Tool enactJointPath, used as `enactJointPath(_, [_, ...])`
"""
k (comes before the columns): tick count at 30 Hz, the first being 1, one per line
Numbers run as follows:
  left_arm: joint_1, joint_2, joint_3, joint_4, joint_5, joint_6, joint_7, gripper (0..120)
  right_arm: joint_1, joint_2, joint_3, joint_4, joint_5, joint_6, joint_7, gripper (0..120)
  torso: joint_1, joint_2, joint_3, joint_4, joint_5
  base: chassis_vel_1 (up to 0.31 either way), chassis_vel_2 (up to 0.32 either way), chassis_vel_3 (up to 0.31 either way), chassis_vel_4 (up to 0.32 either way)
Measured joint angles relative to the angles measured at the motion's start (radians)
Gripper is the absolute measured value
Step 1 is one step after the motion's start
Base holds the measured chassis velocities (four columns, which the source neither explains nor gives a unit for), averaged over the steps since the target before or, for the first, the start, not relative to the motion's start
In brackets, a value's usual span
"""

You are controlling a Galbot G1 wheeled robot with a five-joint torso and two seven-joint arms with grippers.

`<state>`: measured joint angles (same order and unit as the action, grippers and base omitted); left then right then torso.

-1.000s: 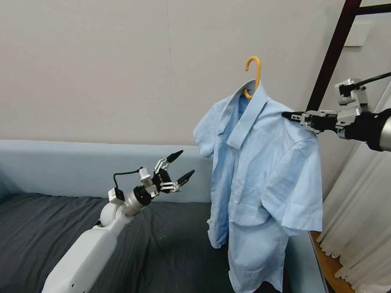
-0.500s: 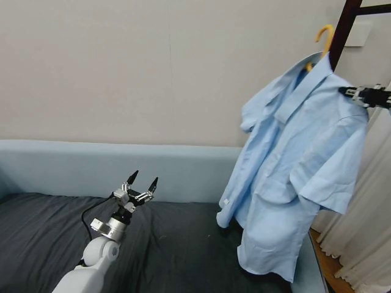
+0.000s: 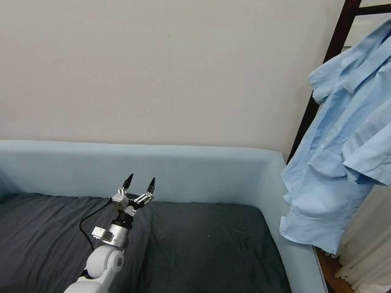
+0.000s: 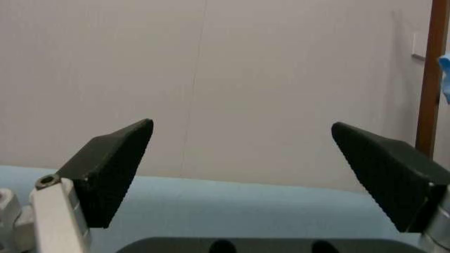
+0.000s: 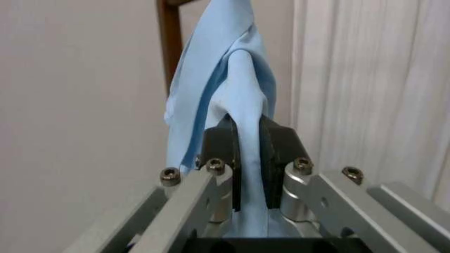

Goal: Pick up the clothes from the sofa and hang them on the clothes hanger.

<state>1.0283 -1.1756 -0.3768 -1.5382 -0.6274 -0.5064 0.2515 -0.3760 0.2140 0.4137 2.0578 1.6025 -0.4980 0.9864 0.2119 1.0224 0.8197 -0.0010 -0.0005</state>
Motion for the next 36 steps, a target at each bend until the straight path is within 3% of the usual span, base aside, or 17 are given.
enactJointPath(12, [0.004,0.011,-0.015,0.0,-0.003,0.003,-0.008,100,0.055,0.128,-0.152,-0.213,-0.287,0.036,-0.148,7,0.0,0.0,0.0,-0.0004,-0.0001,0.0,0.0,0.0,0.0])
enactJointPath(13, [0.001,0.013,-0.016,0.019,-0.003,0.003,-0.009,100,0.116,0.171,-0.224,-0.265,-0.351,0.042,-0.191,7,0.0,0.0,0.0,-0.0003,-0.0003,0.0,0.0,0.0,0.0])
enactJointPath(29, [-0.024,-0.009,-0.004,0.073,0.001,0.002,-0.01,100,0.451,0.344,-0.52,-0.429,-0.462,0.058,-0.263,7,0.0,0.0,0.0,-0.0003,-0.0007,0.0,0.0,0.0,0.0])
enactJointPath(36, [-0.023,-0.007,-0.008,0.074,-0.001,0.001,-0.015,100,0.66,0.453,-0.658,-0.619,-0.479,0.06,-0.192,7,0.0,0.0,0.0,-0.0002,-0.0004,0.0,0.0,0.0,0.0])
